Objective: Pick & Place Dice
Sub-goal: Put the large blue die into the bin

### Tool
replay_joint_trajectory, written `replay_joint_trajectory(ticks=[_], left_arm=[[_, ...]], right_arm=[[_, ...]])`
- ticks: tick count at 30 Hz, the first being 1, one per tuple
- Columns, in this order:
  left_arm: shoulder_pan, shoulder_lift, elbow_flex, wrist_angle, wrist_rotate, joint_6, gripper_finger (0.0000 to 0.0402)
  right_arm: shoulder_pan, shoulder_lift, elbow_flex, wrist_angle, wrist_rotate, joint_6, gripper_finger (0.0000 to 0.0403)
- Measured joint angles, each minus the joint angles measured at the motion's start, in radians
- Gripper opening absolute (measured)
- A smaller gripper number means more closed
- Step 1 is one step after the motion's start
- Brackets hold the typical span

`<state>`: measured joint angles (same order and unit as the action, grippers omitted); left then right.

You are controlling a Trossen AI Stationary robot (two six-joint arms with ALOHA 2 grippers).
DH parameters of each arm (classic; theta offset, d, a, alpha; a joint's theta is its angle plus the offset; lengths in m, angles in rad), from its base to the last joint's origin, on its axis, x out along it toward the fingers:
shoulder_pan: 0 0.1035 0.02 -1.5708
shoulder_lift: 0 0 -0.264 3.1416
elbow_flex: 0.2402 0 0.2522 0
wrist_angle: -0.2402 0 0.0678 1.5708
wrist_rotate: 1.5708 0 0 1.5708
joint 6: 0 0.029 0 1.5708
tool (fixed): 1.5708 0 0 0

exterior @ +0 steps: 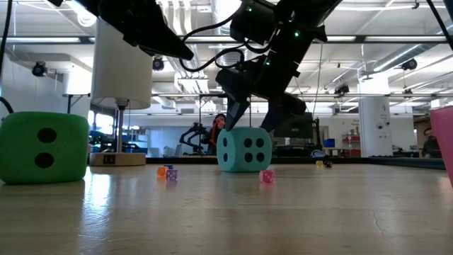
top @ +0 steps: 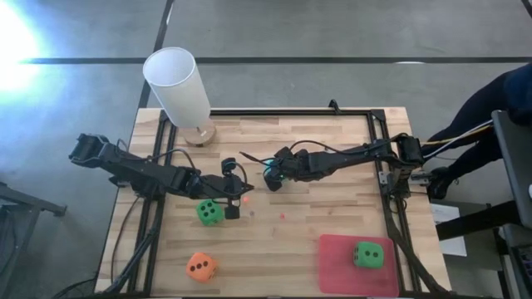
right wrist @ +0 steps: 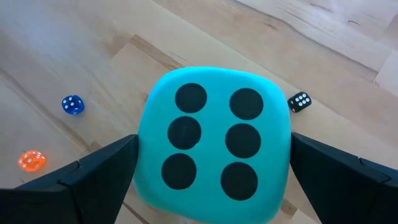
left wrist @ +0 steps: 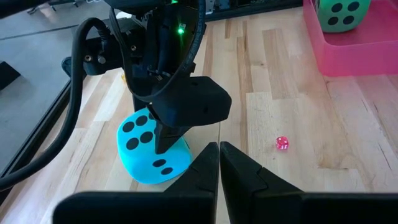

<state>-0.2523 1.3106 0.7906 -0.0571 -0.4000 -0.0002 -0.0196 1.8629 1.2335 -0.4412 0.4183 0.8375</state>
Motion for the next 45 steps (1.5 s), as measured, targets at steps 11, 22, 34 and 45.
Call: replay_joint_trajectory(ticks=[11, 22, 34, 45], left_arm=[[0.0, 0.0, 0.0, 0.0, 0.0, 0.0, 0.0019], [0.0, 0.0, 0.0, 0.0, 0.0, 0.0, 0.0019], [0.0, 0.0, 0.0, 0.0, 0.0, 0.0, 0.0019], [0.0, 0.0, 0.0, 0.0, 0.0, 0.0, 0.0019]], right_arm=[[0.002, 0.0, 0.0, 0.002, 0.004, -0.007, 0.0323], [0.002, -0.002, -0.001, 0.005, 0.004, -0.007, 0.031], [0.002, -0.002, -0.001, 0.007, 0.003, -0.011, 0.0304], [0.002, -0.003, -0.002, 0.007, 0.004, -0.007, 0.0319]])
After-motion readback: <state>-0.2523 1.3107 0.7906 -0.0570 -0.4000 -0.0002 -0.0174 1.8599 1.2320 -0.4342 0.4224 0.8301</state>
